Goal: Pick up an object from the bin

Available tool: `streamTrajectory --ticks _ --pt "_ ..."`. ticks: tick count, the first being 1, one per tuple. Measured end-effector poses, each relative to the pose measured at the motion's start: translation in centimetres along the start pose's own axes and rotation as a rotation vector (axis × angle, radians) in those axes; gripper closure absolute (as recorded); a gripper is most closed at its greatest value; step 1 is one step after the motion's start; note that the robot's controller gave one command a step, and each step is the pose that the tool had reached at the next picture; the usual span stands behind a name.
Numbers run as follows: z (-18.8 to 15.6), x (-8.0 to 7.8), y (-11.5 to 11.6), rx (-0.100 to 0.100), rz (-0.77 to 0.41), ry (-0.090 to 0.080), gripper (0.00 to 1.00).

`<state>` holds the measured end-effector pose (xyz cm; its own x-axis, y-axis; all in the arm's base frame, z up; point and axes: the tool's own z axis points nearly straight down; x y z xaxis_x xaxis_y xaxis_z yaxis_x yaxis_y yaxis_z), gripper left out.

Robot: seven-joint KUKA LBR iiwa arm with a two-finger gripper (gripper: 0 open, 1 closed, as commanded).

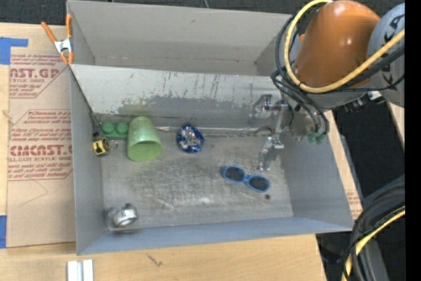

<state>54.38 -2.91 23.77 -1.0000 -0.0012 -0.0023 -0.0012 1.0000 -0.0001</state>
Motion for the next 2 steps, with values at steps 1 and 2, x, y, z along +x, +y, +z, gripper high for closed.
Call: streamTrajectory --ticks 1,2 --pt "11.6 5.6 -5.1 -0.002 -0.437 0.006 0.00" --pt "16.7 2.3 -2.7 0.002 -0.548 -0.003 0.00"
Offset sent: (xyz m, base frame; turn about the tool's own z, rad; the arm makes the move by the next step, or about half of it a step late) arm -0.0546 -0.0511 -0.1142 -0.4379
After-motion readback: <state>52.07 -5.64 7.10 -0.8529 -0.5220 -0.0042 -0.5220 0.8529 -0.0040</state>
